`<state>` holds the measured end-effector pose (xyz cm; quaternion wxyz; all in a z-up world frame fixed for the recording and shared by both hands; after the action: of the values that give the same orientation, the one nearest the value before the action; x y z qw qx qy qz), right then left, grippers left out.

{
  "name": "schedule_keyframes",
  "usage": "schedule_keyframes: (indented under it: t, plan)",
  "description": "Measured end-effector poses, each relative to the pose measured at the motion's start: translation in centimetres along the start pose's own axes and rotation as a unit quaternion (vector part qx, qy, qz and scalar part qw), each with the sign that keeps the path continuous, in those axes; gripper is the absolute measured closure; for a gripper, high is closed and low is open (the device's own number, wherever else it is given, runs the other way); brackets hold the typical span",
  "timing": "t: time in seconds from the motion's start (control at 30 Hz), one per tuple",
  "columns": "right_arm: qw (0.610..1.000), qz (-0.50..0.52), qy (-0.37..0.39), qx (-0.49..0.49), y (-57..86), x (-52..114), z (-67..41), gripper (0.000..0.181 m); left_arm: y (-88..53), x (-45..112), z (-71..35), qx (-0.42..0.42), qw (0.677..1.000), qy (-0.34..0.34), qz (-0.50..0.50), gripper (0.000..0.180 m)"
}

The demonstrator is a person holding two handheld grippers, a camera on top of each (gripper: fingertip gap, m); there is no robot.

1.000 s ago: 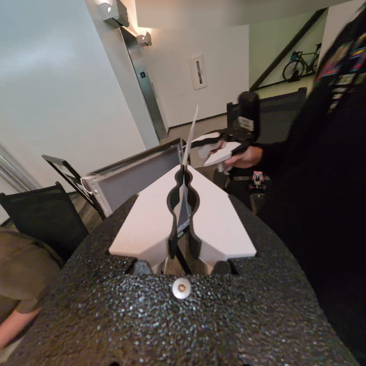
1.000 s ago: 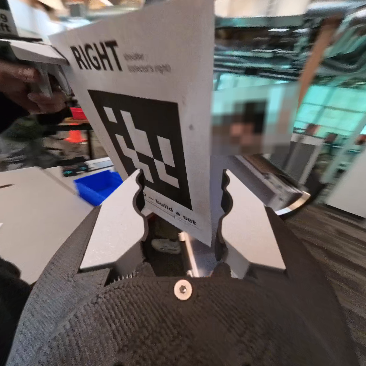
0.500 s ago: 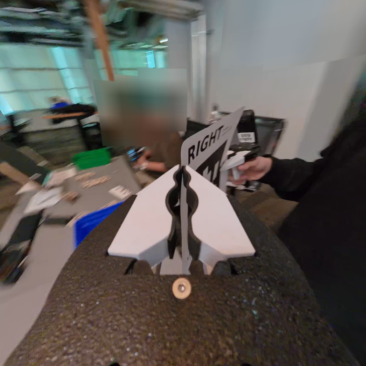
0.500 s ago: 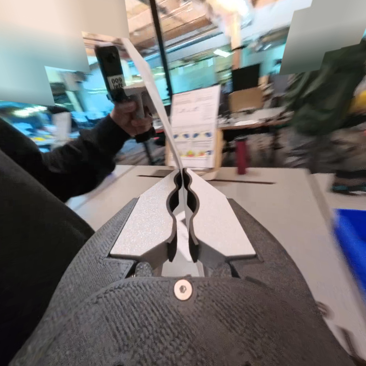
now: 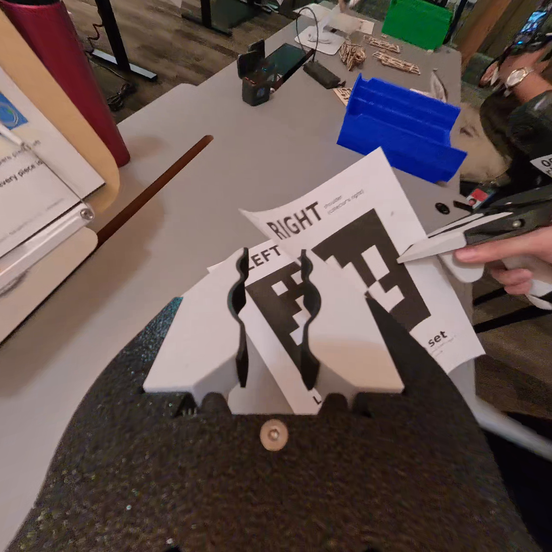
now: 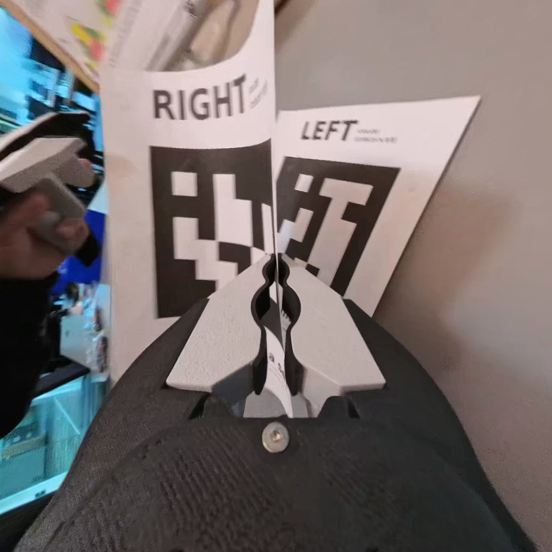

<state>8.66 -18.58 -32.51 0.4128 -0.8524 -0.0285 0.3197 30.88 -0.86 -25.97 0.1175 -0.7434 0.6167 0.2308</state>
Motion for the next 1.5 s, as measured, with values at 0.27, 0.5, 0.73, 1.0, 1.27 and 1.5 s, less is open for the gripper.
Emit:
schedule_keyframes:
  t: [0.27, 0.5, 0.73, 1.0, 1.27, 1.5]
  plan:
    - [0.993, 0.094, -0.067, -0.011, 1.4, 4.8, 1.0, 0.171, -3.9, -0.5, 3.0, -0.027, 0.998, -0.014, -0.054, 0.149]
    - [0.972, 0.199, -0.092, -0.084, 0.6, 3.2, -2.9, 0.106, -14.1, -6.4, 1.6, -0.058, 0.954, 0.010, -0.293, 0.152]
    - [0.938, 0.081, 0.061, -0.332, -9.9, 11.4, -16.1, 0.135, -23.6, -7.8, 0.3, -0.125, 0.916, -0.013, -0.381, 0.151]
    - [0.932, 0.074, 0.081, -0.345, -12.7, 24.7, -22.2, 0.136, -25.3, -4.8, 0.5, -0.176, 0.900, -0.053, -0.394, 0.154]
    - [0.915, 0.089, 0.078, -0.386, -12.2, 28.5, -22.5, 0.177, -25.4, -3.4, 1.3, -0.153, 0.888, -0.075, -0.427, 0.174]
    - [0.938, 0.109, 0.107, -0.311, -10.4, 27.9, -22.9, 0.177, -25.9, -4.3, 1.9, -0.194, 0.880, -0.063, -0.430, 0.174]
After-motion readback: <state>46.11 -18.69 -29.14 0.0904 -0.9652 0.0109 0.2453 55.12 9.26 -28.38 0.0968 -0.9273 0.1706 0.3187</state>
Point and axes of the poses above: each gripper's, where its closed fingertips meet, x out along the fingers, z out of its underside, y = z × x across the jaws, the point moved 9 cm from there along -x, back along the fingers, and after that the axes turned 6 degrees about -z, right-handed, at the moved point
